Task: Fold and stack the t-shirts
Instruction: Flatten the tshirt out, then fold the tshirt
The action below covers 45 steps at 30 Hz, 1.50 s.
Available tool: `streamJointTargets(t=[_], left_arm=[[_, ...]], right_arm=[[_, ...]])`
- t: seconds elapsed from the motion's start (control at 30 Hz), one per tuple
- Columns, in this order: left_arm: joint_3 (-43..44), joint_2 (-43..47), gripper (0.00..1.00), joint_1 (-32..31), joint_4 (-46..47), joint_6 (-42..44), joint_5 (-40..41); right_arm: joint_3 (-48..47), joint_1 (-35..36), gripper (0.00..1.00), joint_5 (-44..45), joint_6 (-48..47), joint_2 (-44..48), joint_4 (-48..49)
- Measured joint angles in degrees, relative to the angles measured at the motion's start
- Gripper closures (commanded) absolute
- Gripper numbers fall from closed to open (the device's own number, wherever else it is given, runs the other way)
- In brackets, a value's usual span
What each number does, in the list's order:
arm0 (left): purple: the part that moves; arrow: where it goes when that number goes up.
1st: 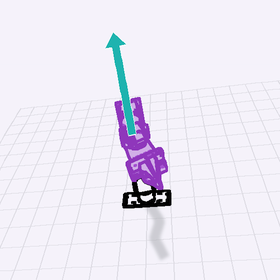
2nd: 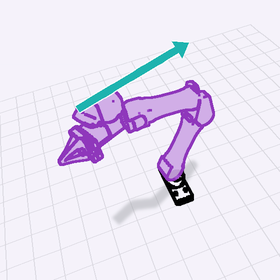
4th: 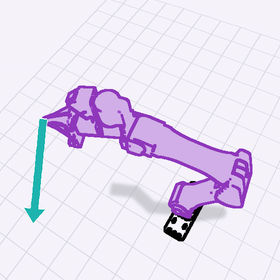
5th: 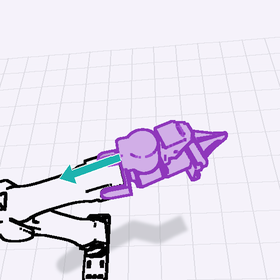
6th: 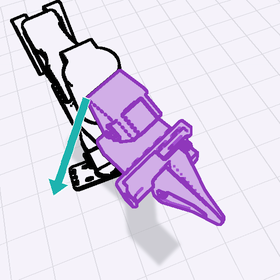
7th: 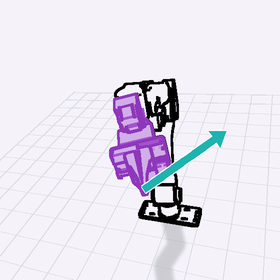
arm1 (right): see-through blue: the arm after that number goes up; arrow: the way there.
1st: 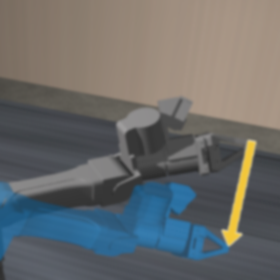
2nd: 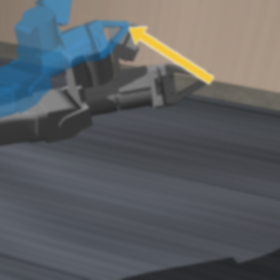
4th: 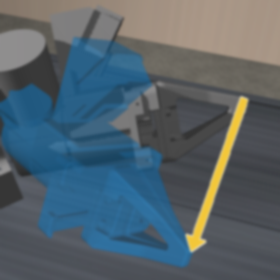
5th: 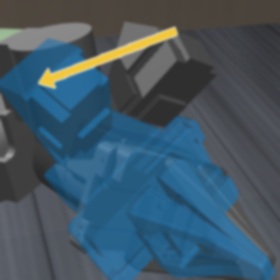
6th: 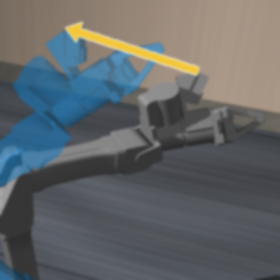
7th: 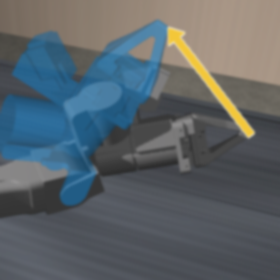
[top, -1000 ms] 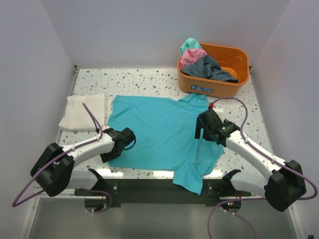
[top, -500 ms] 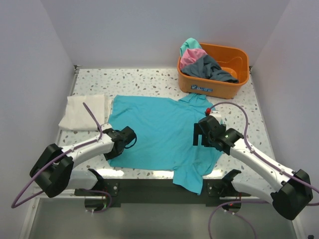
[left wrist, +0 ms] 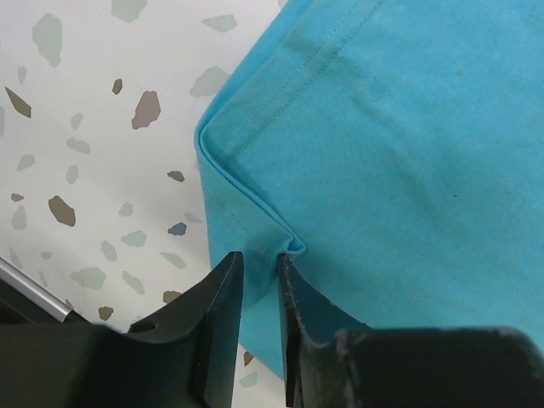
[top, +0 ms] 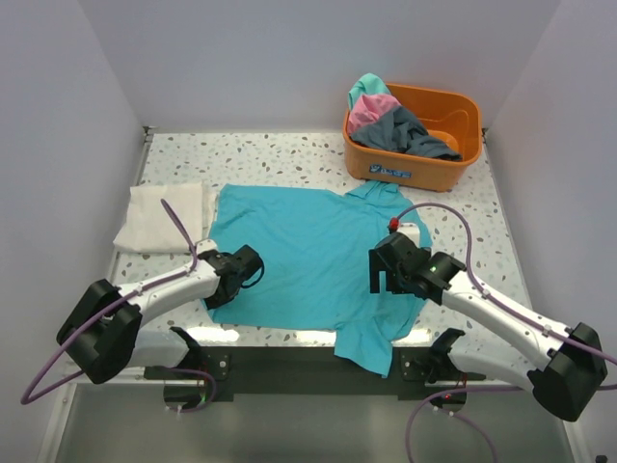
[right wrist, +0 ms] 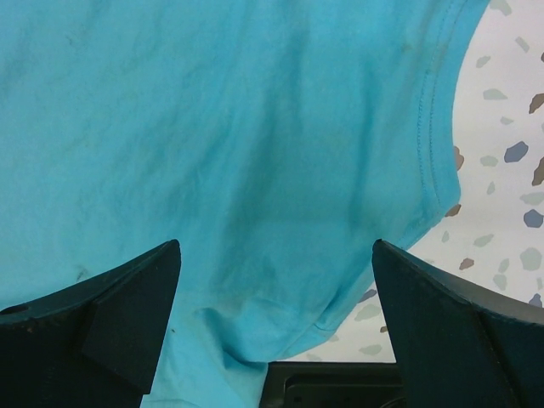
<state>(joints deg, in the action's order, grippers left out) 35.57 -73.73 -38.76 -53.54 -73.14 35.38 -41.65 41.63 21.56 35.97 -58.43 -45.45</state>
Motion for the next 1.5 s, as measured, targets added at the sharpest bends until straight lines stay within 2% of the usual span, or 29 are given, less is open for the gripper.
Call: streamJointTargets(t=[0.13,0.23,0.27,0.47,0.57,0.83,1.0,1.17,1.37,1.5], left_arm=[[-0.6,-0.2,0.8,0.0,0.7,1.0,-0.7],[-0.7,-0.3,0.98,0.0,1.1,1.7,-0.9],[-0.7,-0.3,1.0,0.0,1.3,1.9,-1.0],[-0.7,0.0,1.0,0.0,1.5,2.4,-1.1],[-0.7,2.7,1.0,0.0,0.9,2.2,-0.9],[-0.7,16.3,1.0,0.0,-1.4,0.2,0.6],[-0.7,18.0,1.0,0.0,-2.1,-0.6,1.1],[-0.7,18.0,1.0,0.0,-2.3,-0.9,1.2],[-0.7,18.9,1.0,0.0,-2.3,-0.9,1.3],[-0.7,21.0,1.0,0.0,-2.3,-0.9,1.5]], right_arm=[[0.0,0.5,0.02,0.0,0.2,-0.1,-0.5],[0.0,0.7,0.02,0.0,0.3,0.0,-0.9],[0.0,0.9,0.02,0.0,0.4,0.0,-1.1],[0.0,3.8,0.06,-0.3,0.8,0.0,-2.0],[-0.1,8.2,0.06,-0.6,1.0,-0.6,-2.7],[-2.6,27.4,0.06,-2.1,4.4,-2.4,-6.1],[-2.6,38.4,0.07,-4.3,9.1,-5.4,-9.7],[-0.9,46.0,0.11,-6.8,15.1,-8.9,-11.2],[-0.5,51.4,0.13,-9.4,18.5,-13.6,-11.2],[-1.1,53.9,0.2,-11.3,18.7,-18.1,-11.2]])
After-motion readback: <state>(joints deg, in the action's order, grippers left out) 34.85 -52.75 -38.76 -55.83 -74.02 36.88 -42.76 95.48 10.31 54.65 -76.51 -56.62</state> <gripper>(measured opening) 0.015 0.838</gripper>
